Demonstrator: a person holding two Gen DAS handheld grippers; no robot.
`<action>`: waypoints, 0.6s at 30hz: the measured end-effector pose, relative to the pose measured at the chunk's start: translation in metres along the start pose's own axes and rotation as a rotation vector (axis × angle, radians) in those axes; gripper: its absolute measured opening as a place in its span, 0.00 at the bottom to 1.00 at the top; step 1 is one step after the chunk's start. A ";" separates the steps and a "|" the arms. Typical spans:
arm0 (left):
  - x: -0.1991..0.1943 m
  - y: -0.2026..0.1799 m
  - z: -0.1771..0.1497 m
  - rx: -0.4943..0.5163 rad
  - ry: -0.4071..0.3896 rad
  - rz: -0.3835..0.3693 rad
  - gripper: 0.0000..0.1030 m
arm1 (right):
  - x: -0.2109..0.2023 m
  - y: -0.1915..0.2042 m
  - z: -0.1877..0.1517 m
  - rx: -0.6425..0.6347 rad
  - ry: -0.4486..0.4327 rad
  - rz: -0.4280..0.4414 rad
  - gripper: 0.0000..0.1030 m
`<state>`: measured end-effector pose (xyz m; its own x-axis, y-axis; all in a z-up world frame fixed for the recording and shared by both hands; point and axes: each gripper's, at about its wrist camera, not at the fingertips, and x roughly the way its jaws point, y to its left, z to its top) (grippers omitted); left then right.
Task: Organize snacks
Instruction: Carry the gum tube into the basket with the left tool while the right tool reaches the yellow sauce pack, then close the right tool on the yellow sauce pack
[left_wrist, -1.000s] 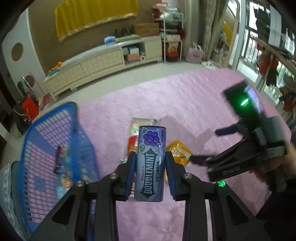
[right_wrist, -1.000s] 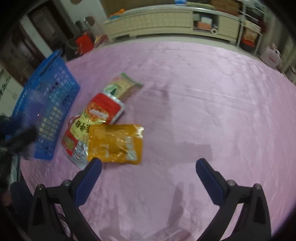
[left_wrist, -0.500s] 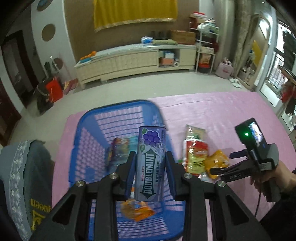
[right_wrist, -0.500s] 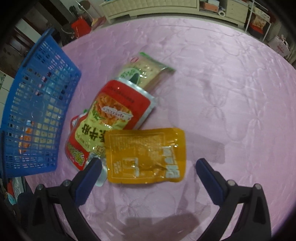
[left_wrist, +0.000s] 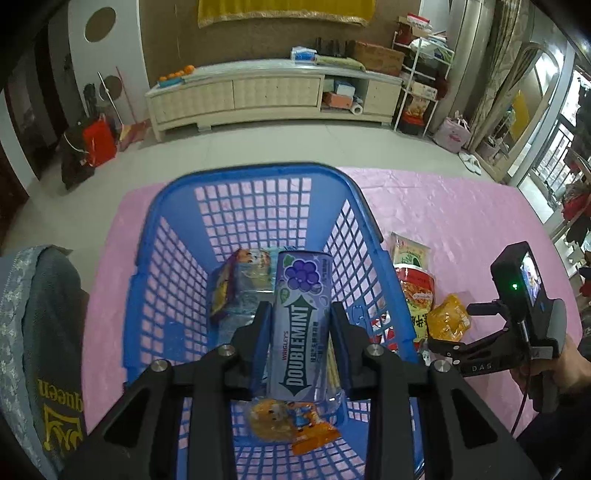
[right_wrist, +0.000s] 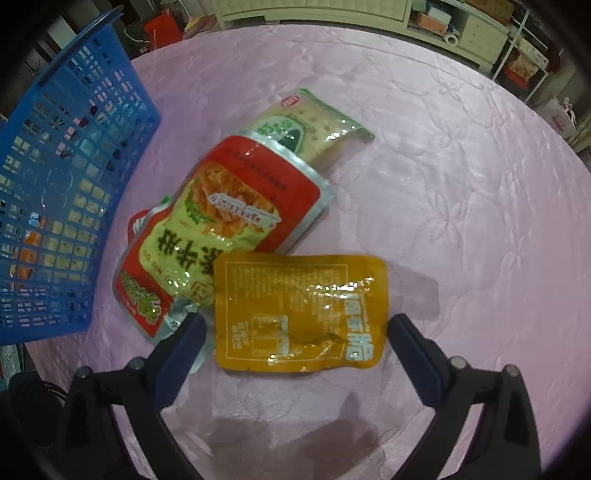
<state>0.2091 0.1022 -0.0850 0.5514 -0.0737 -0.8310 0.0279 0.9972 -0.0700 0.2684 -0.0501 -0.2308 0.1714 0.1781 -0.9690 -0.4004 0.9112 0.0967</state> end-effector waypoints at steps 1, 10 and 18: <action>0.003 -0.001 0.000 -0.003 0.008 -0.012 0.29 | 0.000 0.002 0.000 -0.008 0.000 -0.014 0.90; 0.006 -0.011 -0.012 0.012 0.026 -0.049 0.47 | 0.000 0.016 -0.006 -0.099 0.001 -0.073 0.78; -0.022 -0.005 -0.024 0.019 -0.041 -0.014 0.55 | -0.016 0.008 -0.024 -0.130 -0.019 -0.071 0.61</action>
<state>0.1771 0.0988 -0.0794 0.5848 -0.0871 -0.8065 0.0515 0.9962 -0.0702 0.2414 -0.0546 -0.2200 0.2203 0.1232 -0.9676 -0.5001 0.8660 -0.0036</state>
